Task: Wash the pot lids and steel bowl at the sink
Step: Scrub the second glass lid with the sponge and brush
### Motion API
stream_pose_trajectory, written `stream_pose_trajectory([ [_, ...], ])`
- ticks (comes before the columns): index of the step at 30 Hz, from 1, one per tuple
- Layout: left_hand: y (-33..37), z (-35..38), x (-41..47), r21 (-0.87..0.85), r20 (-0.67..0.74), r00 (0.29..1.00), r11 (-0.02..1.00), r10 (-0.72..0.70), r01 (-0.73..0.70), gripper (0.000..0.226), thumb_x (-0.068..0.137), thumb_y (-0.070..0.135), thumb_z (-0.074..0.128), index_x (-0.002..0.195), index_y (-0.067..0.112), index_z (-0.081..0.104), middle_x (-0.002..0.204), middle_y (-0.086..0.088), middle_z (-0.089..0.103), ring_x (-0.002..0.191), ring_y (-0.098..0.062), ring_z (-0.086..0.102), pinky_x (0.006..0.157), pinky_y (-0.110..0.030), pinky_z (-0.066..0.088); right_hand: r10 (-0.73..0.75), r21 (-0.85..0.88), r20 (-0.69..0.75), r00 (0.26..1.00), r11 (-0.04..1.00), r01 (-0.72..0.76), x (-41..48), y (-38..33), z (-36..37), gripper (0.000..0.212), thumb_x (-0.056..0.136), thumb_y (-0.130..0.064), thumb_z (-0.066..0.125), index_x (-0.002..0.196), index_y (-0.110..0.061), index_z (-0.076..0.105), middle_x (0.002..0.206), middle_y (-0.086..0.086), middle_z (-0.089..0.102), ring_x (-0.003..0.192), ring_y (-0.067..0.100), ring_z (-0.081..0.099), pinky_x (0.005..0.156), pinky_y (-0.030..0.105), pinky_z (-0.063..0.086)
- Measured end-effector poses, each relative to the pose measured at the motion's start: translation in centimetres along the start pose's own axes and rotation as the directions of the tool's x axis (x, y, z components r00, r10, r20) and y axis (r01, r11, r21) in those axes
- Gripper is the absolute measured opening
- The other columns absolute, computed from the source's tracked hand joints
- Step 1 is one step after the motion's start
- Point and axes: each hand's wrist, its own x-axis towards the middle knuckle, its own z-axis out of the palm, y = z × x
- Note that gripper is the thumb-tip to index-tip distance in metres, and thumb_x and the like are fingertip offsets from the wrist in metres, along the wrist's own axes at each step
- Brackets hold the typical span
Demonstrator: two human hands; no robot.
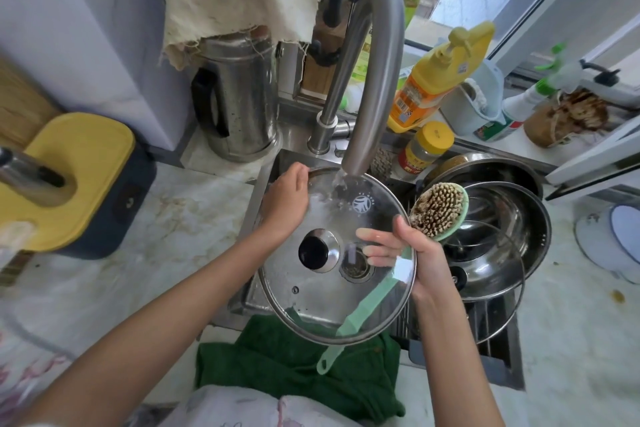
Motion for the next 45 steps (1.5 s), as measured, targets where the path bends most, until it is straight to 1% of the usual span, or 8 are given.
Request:
stream_pose_trajectory([
  [4, 0.6, 1.2, -0.6, 0.15, 0.003, 0.975, 0.964, 0.221, -0.219, 0.041, 0.101, 0.035, 0.027, 0.112, 0.011, 0.059, 0.111, -0.008, 0.062, 0.108, -0.027, 0.055, 0.094, -0.042, 0.041, 0.002, -0.042, -0.007, 1.0, 0.999, -0.002, 0.2, 0.3, 0.1, 0.049, 0.081, -0.033, 0.048, 0.088, 0.01, 0.072, 0.092, 0.019, 0.073, 0.063, 0.021, 0.07, 0.055, 0.025, 0.057],
  [8, 1.6, 0.2, 0.0, 0.098, 0.407, 0.691, 0.724, 0.598, -0.683, 0.046, 0.1, 0.03, 0.026, 0.143, 0.024, 0.041, 0.116, -0.003, 0.061, 0.108, -0.01, 0.053, 0.093, -0.03, 0.034, 0.01, -0.077, 0.005, 1.0, 0.997, -0.01, -0.2, 0.7, 0.4, 0.075, 0.078, -0.04, 0.058, 0.115, 0.025, 0.049, 0.092, 0.02, 0.073, 0.063, 0.021, 0.07, 0.055, 0.025, 0.056],
  [12, 2.5, -0.4, 1.4, -0.045, 0.34, 0.886, 0.946, 0.316, -0.32, 0.039, 0.104, 0.029, 0.027, 0.096, 0.012, 0.062, 0.078, 0.004, 0.058, 0.068, -0.002, 0.048, 0.067, -0.024, 0.039, -0.053, -0.093, 0.0, 0.999, 0.994, 0.053, -0.6, 0.5, 0.8, 0.117, 0.046, -0.056, 0.087, 0.12, 0.023, 0.044, 0.094, 0.025, 0.071, 0.065, 0.025, 0.071, 0.053, 0.026, 0.056],
  [15, 3.1, 0.5, 1.2, -0.024, 0.243, 0.968, 0.998, 0.064, -0.06, 0.039, 0.104, 0.022, 0.032, 0.07, 0.025, 0.05, 0.066, 0.007, 0.051, 0.068, -0.016, 0.05, 0.06, -0.023, 0.037, -0.112, -0.078, -0.026, 0.993, 0.991, 0.11, -0.5, 0.1, 1.0, 0.079, 0.066, -0.044, 0.079, 0.116, 0.007, 0.044, 0.091, 0.025, 0.071, 0.062, 0.026, 0.07, 0.052, 0.029, 0.056],
  [20, 3.6, 2.7, -0.3, -0.012, 0.22, 0.756, 0.777, 0.616, -0.63, 0.035, 0.097, 0.029, 0.033, 0.1, 0.016, 0.065, 0.09, -0.006, 0.067, 0.088, -0.027, 0.062, 0.086, -0.039, 0.044, -0.118, -0.147, -0.068, 0.991, 0.983, 0.107, 0.2, 0.0, 2.1, 0.083, 0.064, -0.046, 0.082, 0.116, 0.007, 0.046, 0.093, 0.026, 0.071, 0.066, 0.03, 0.071, 0.054, 0.031, 0.057],
  [27, -1.5, 1.2, 2.6, -0.182, 0.3, 0.954, 0.983, 0.017, 0.04, 0.038, 0.107, 0.028, 0.026, 0.086, 0.018, 0.057, 0.088, 0.001, 0.06, 0.078, -0.002, 0.052, 0.077, -0.028, 0.038, -0.129, -0.044, -0.07, 0.989, 0.991, 0.126, -0.9, -0.1, 1.0, 0.051, 0.081, -0.032, 0.055, 0.103, 0.013, 0.057, 0.091, 0.018, 0.073, 0.064, 0.021, 0.071, 0.056, 0.025, 0.057],
  [36, 4.0, 1.7, 1.0, -0.052, 0.288, 0.751, 0.793, 0.594, -0.607, 0.05, 0.093, 0.047, 0.036, 0.104, 0.008, 0.065, 0.099, -0.002, 0.063, 0.094, -0.024, 0.06, 0.086, -0.038, 0.046, -0.132, -0.177, -0.042, 0.99, 0.977, 0.122, -0.7, -0.8, 2.3, 0.039, 0.076, -0.024, 0.063, 0.103, 0.002, 0.049, 0.087, 0.022, 0.072, 0.064, 0.029, 0.07, 0.054, 0.032, 0.057],
  [45, -1.5, 1.9, 0.9, -0.097, 0.398, 0.913, 0.994, 0.092, -0.058, 0.046, 0.106, 0.03, 0.024, 0.141, 0.004, 0.038, 0.141, -0.005, 0.041, 0.131, -0.01, 0.032, 0.108, -0.022, 0.018, -0.133, 0.021, -0.15, 0.98, 0.99, 0.138, -1.2, -0.3, 1.3, 0.071, 0.08, -0.032, 0.055, 0.124, 0.022, 0.045, 0.101, 0.022, 0.071, 0.066, 0.021, 0.071, 0.059, 0.025, 0.057],
])
